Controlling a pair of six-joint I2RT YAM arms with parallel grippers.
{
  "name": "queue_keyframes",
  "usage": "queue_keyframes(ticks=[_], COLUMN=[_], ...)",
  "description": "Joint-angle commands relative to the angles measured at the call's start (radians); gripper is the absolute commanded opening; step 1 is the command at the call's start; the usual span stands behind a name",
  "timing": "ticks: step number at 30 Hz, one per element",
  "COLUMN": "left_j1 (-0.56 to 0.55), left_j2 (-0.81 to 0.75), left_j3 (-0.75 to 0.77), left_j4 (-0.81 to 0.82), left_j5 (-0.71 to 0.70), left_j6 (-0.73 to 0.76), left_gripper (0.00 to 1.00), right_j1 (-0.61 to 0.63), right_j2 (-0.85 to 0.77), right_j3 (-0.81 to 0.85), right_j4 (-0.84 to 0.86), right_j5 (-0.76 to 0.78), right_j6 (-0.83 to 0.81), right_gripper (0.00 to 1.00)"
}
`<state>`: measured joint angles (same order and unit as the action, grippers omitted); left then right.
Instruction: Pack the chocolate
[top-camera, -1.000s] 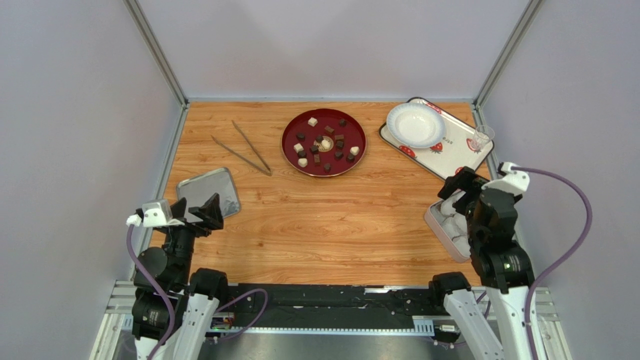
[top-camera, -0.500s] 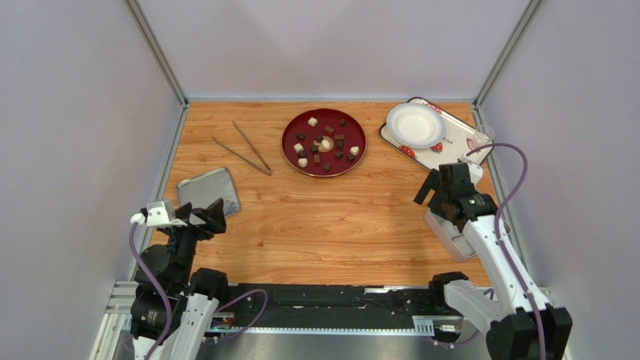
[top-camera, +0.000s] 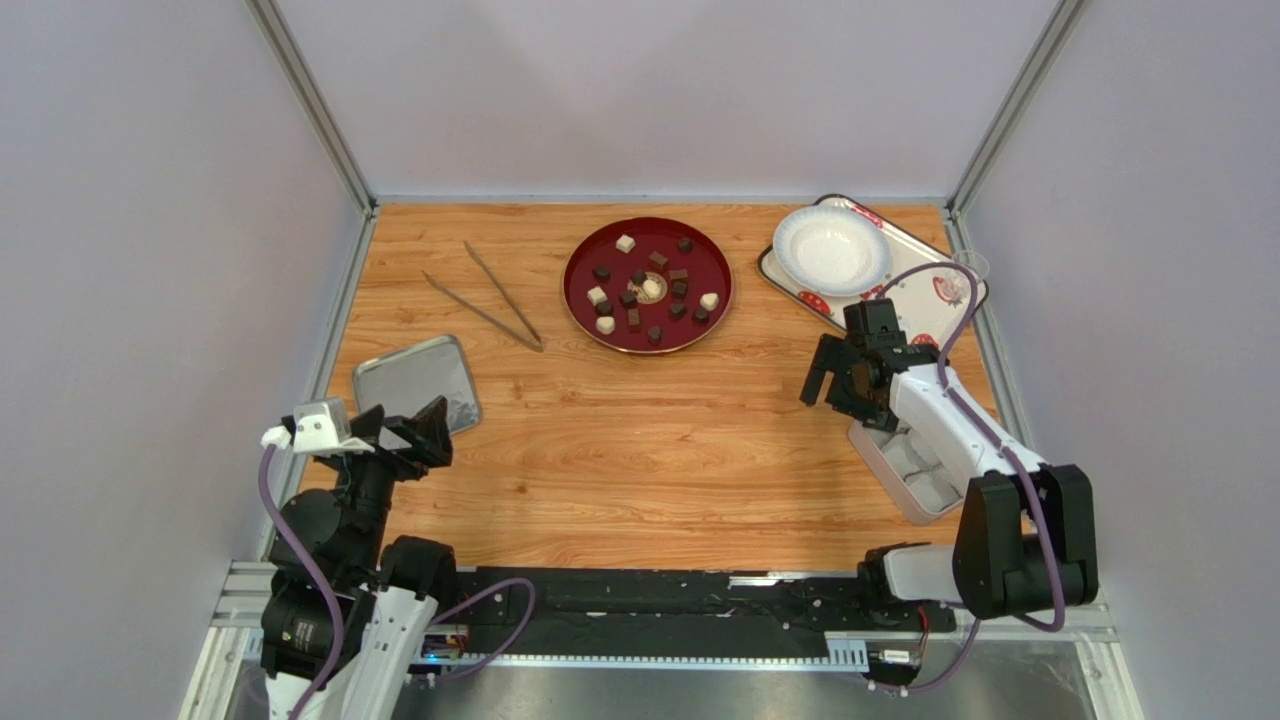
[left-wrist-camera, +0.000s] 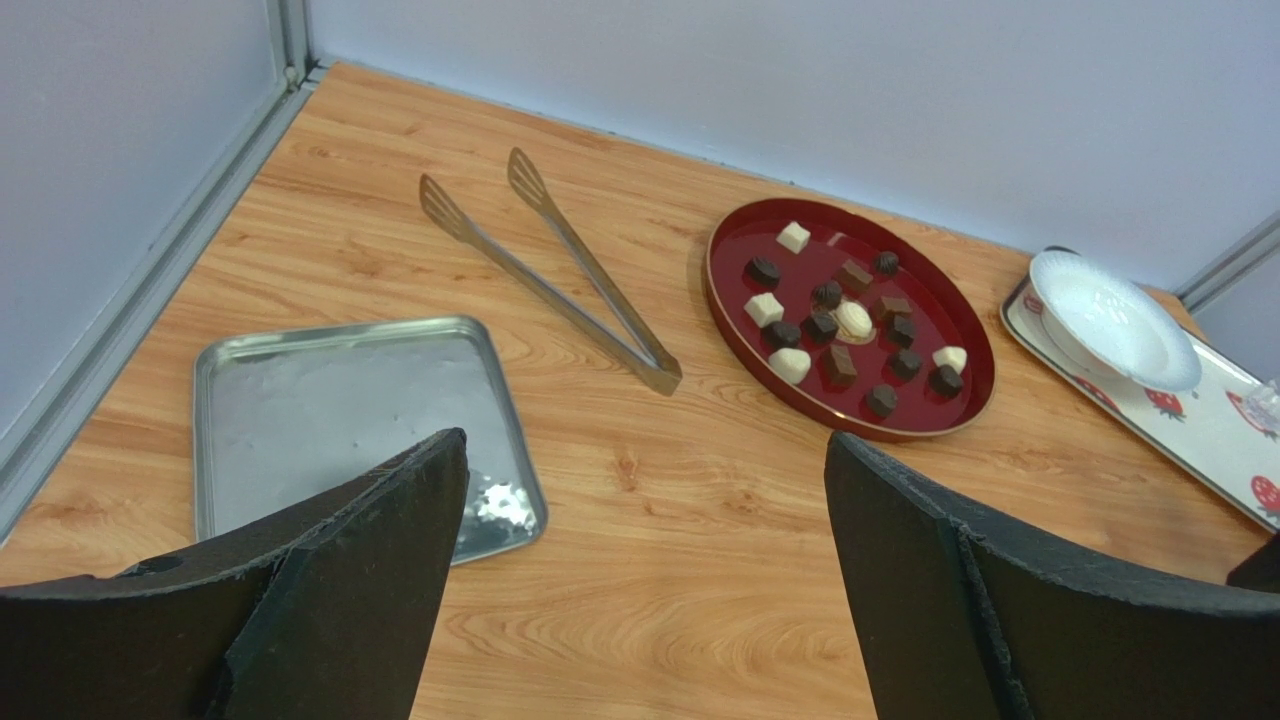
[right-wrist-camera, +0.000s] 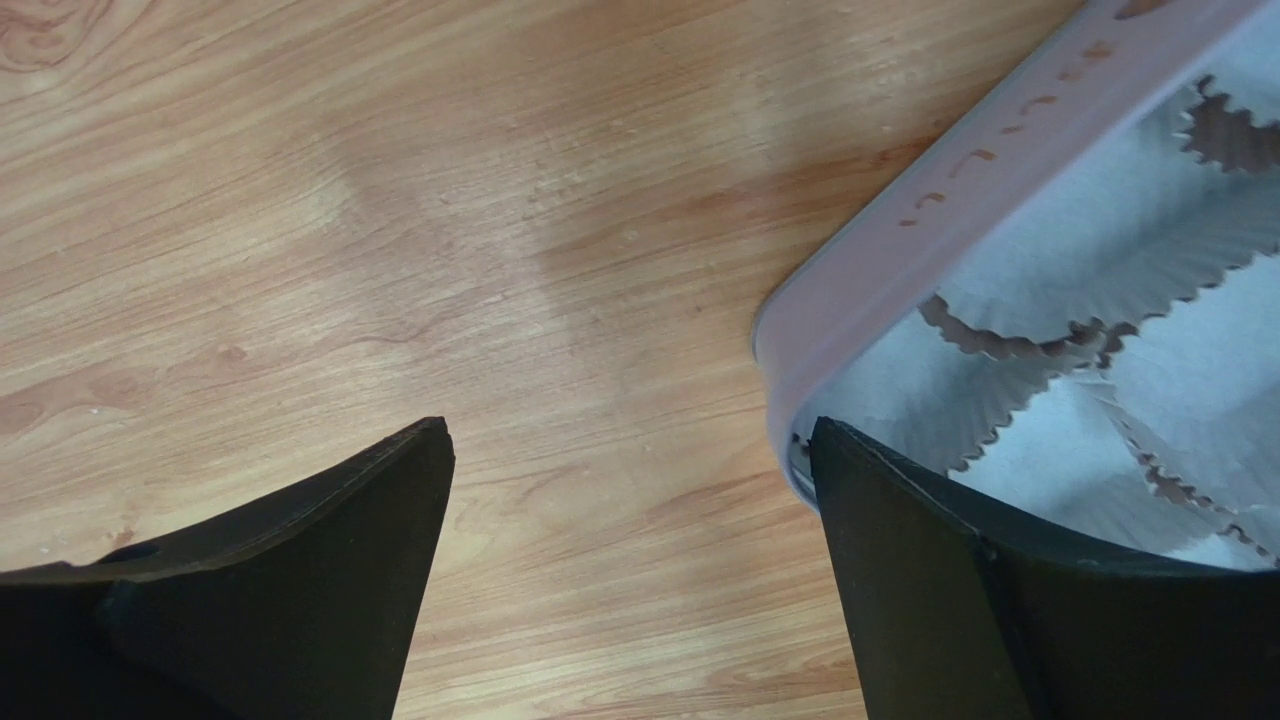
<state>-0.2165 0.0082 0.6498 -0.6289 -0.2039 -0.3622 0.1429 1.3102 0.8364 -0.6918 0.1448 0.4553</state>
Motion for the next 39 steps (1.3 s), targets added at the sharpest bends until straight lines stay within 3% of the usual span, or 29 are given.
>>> queue_keyframes(ticks=[1, 9, 16, 22, 28, 35, 39], left_j1=[-0.004, -0.004, -0.006, -0.007, -0.009, -0.011, -0.011], left_j2=[-0.137, -0.137, -0.137, -0.137, -0.137, -0.137, -0.137], left_j3=[0.025, 0.022, 0.022, 0.025, 0.028, 0.025, 0.024], left_j4=[0.009, 0.021, 0.02, 0.012, 0.003, 0.006, 0.009], left_j5=[0.004, 0.009, 0.012, 0.012, 0.009, 0.012, 0.014], left_j6=[-0.009, -0.009, -0.009, -0.011, -0.011, -0.011, -0.012], left_gripper=[0.96, 0.96, 0.96, 0.95, 0.95, 0.95, 0.95], right_j1=[0.032, 0.239, 0.571, 0.829, 0.986, 0.963, 0.8], right_j2=[0.023, 0.032, 0.156, 0.391, 0.541, 0.404, 0.282], right_j3=[0.066, 0.09, 0.188, 0.45, 0.717, 0.672, 0.531], right_j4=[0.044, 0.057, 0.118, 0.114, 0.029, -0.078, -0.112], right_j5=[-0.08, -0.07, -0.073, -0.065, -0.097, 0.053, 0.115], right_j6=[-0.05, -0.006, 0.089, 0.082, 0.017, 0.005, 0.057], right_gripper=[0.92, 0.89, 0.88, 0.88, 0.88, 0.9, 0.91])
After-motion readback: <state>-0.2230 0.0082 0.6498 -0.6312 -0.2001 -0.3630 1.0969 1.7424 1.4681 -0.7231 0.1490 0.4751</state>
